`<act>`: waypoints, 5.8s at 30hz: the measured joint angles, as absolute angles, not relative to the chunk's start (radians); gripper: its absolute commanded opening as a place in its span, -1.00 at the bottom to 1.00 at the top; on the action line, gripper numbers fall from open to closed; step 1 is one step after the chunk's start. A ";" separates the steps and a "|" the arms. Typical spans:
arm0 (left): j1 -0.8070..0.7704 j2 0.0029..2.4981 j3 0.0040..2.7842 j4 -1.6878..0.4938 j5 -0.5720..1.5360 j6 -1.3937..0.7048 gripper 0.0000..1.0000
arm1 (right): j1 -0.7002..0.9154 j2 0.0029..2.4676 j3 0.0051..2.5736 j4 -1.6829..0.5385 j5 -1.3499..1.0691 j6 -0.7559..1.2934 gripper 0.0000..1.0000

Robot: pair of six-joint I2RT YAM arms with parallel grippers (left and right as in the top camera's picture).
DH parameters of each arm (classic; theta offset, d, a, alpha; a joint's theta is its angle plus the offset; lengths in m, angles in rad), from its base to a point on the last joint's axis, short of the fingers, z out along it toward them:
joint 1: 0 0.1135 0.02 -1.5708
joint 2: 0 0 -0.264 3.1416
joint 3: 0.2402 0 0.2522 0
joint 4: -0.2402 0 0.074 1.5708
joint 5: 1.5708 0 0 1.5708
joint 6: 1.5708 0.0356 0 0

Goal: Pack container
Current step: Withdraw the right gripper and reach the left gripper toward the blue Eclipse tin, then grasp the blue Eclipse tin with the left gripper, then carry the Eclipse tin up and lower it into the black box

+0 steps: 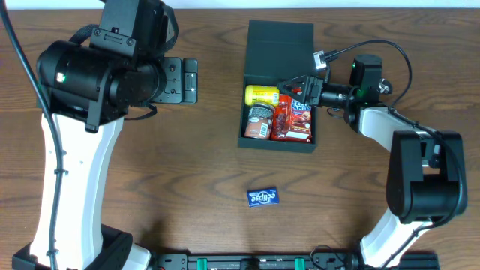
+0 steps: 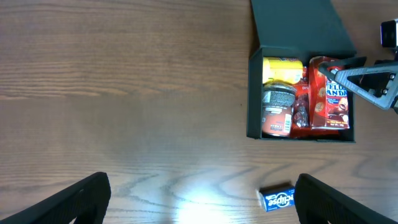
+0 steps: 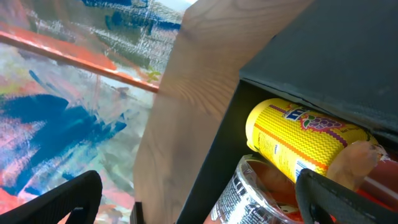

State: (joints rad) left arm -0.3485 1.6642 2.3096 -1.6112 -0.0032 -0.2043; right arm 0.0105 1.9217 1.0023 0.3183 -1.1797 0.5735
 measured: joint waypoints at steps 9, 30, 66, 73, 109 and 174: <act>-0.348 1.663 2.310 -1.611 -0.035 -0.200 0.90 | -0.025 1.703 0.989 0.290 -1.177 0.538 0.99; -0.806 1.569 1.763 -1.479 -0.098 -0.024 0.90 | -0.027 0.804 0.998 -0.834 -0.236 0.094 0.99; -0.996 1.890 1.214 -0.878 0.230 0.323 0.91 | -0.027 0.746 0.998 -0.987 0.043 0.086 0.98; -1.042 1.891 1.214 -0.832 0.230 0.323 0.90 | -0.027 0.771 0.998 -0.987 0.043 0.086 0.99; -1.055 1.917 1.214 -0.776 0.202 0.319 -0.06 | -0.027 0.781 0.998 -0.984 0.045 0.086 0.98; -0.757 2.058 1.747 -0.785 -0.036 -0.537 -0.88 | -0.027 0.781 0.997 -0.983 0.068 0.086 0.98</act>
